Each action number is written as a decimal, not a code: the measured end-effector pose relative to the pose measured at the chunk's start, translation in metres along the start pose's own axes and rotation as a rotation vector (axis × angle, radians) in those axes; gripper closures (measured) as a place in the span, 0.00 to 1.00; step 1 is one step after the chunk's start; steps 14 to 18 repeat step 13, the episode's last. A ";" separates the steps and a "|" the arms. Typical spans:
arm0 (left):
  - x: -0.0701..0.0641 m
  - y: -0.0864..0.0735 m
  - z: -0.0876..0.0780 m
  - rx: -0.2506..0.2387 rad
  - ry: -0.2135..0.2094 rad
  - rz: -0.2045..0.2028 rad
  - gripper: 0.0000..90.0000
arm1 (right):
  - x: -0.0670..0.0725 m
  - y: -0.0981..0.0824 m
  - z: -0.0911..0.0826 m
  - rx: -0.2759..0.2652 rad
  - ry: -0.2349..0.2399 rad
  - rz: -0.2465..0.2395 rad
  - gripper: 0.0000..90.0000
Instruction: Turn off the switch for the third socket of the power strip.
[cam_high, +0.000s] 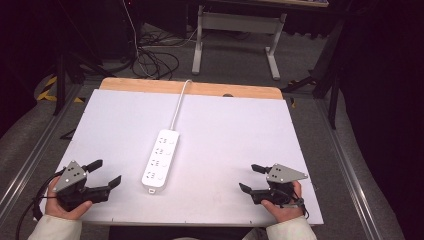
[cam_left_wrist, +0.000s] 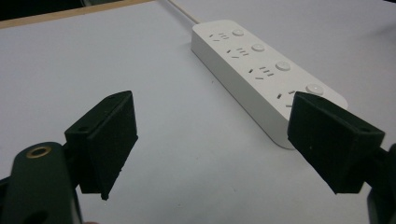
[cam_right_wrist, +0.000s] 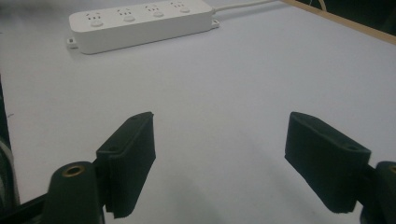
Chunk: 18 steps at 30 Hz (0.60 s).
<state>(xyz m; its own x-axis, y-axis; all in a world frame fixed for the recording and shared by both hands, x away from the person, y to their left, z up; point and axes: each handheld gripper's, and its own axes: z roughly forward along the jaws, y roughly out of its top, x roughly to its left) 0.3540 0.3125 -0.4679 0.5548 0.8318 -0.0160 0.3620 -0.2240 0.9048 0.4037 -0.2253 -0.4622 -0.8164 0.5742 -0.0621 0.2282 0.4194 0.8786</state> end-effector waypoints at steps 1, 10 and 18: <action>0.000 0.000 0.000 0.002 0.000 0.001 0.18 | 0.000 0.000 0.000 0.000 0.001 -0.002 0.27; 0.001 0.002 -0.002 0.022 0.002 -0.010 0.18 | 0.000 0.000 0.000 -0.002 0.002 -0.001 0.27; 0.000 0.003 -0.002 0.032 0.000 -0.007 0.18 | 0.000 0.000 0.000 -0.003 0.001 -0.001 0.28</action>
